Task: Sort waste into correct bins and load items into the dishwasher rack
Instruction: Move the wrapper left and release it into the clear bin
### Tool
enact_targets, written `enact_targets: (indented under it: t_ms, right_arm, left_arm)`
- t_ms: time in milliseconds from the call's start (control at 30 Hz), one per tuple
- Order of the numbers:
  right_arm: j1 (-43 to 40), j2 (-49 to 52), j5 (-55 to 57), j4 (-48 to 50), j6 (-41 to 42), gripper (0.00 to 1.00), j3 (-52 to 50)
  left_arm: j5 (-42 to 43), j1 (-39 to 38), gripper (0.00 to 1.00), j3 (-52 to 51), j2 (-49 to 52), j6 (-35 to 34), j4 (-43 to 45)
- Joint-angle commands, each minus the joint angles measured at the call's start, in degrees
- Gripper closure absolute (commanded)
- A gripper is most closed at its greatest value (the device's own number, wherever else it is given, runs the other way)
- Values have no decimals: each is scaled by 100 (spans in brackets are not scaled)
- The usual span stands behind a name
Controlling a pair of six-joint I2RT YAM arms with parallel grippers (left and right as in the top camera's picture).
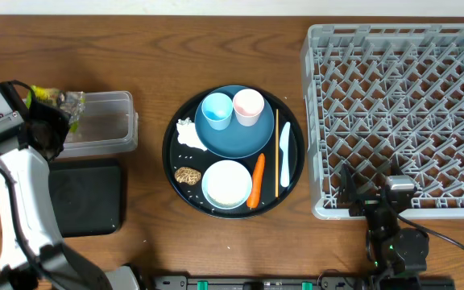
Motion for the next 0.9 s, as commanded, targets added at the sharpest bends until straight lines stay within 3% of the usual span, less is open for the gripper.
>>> enact_targets:
  t_ms: [0,367,400,433,467,500,633,767,867]
  right_arm:
    - [-96,-2,46,-26,-72,1,-7]
    - [-96,-2,46,-26,-70,1,-7]
    - [-96,-2,46,-26,-70,1,-7]
    - [-96,-2,46,-26,-70,1,-7]
    - [-96,-2,46,-26,-70,1,-7]
    - [-96,-2,46,-26,-72,1,-7]
    - [-96,-2,46,-26,-70,1,-7]
    - [-96,-2,46,-26,-72,1,-7]
    - [-96,-2,46,-26,-70,1,-7]
  left_arm:
    - [-46,68,94,111,396,-315,85]
    - [-70,68,94,111,713,-317,343]
    - [-70,68,84,111,713,-315,376]
    - [-68,68,61,111,713,-317,413]
    - [-66,68,44,111,710,-315,461]
    - [-66,68,38,111,699,-315,503]
    - [-42,68,27,118,584,-286,542]
    - [269,66,27,127,269,-238,546]
    - [522,-33,33,129,-142,-50,603]
